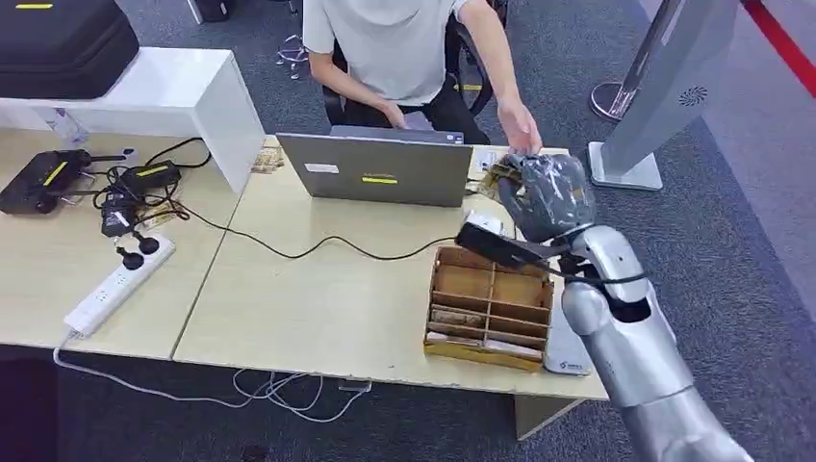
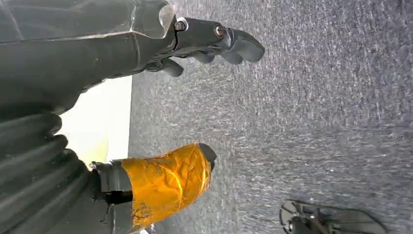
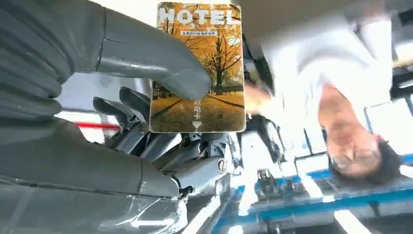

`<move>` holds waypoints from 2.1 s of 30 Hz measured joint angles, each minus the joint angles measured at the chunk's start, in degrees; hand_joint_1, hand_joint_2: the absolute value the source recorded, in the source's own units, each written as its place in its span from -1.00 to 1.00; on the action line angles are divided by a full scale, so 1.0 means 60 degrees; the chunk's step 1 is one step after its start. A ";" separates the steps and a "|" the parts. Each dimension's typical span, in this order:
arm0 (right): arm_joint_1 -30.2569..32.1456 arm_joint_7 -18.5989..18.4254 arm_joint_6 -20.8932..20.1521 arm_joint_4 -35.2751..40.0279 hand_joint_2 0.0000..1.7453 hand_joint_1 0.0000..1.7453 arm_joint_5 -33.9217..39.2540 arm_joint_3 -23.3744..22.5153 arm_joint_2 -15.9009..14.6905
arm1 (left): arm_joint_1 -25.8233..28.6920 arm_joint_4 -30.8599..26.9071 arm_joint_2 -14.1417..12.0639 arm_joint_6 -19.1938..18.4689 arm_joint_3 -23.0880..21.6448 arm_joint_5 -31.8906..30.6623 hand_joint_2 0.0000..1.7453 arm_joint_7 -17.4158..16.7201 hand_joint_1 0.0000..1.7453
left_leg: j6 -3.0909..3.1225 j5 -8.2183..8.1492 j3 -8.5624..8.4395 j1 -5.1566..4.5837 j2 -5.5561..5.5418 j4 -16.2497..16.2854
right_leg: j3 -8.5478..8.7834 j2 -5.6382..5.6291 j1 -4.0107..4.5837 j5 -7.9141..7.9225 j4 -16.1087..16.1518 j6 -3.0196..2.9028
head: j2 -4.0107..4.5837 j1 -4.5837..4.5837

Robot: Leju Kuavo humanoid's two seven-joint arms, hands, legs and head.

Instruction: Pass the card to the sensor for recognition and then transmit it.

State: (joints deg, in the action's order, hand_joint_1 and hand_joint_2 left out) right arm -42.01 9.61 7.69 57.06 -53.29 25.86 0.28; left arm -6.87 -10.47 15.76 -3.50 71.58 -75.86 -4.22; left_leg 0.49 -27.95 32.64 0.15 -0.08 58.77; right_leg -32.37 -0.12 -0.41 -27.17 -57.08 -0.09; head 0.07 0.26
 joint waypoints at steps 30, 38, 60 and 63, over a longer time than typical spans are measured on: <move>-0.4032 -0.2254 0.0434 -0.5656 1.00 -1.00 -0.0419 -0.0186 0.2238 | -0.0158 0.0004 0.0240 -0.0175 -0.0565 -0.0529 1.00 -0.0055 -1.00 | 0.0010 -0.0004 0.0005 0.0006 -0.0022 0.0000 | 0.0003 0.0013 0.0005 -0.0005 0.0018 0.0003 | 0.0000 -0.0007; -0.3844 -0.2080 0.0565 -0.5849 1.00 -1.00 -0.0597 -0.0466 0.1546 | -0.0134 0.0004 0.0226 -0.0157 -0.0561 -0.0453 1.00 -0.0073 -1.00 | 0.0011 -0.0003 0.0007 0.0003 -0.0028 0.0004 | 0.0007 0.0024 0.0004 -0.0002 0.0019 0.0006 | 0.0000 -0.0011; 0.0645 -0.2295 0.1726 -0.6494 1.00 -1.00 0.1889 -0.3816 -0.3714 | 0.0140 0.0004 0.0015 -0.0088 -0.0052 0.0170 1.00 -0.0463 -1.00 | 0.0111 -0.0067 -0.0015 0.0008 -0.0214 0.0016 | 0.0130 0.0204 0.0013 -0.0061 0.0117 0.0090 | 0.0000 -0.0007; 0.2428 -0.1995 0.1967 -0.6686 1.00 -1.00 0.2433 -0.4636 -0.3776 | 0.0152 0.0004 -0.0004 -0.0091 -0.0001 0.0196 -1.00 -0.0477 -1.00 | 0.0125 -0.0090 -0.0007 0.0006 -0.0228 0.0008 | 0.0135 0.0229 0.0011 -0.0078 0.0112 0.0094 | 0.0000 0.0000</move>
State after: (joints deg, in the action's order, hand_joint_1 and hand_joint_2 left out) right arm -27.44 -2.36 19.50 16.94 -38.69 -1.96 -22.38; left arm -5.96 -10.45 15.74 -4.04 71.58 -74.68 -7.08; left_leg 1.24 -28.49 32.60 0.18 -1.45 58.82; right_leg -31.56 1.26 -0.35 -27.63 -56.41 0.47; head 0.07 0.26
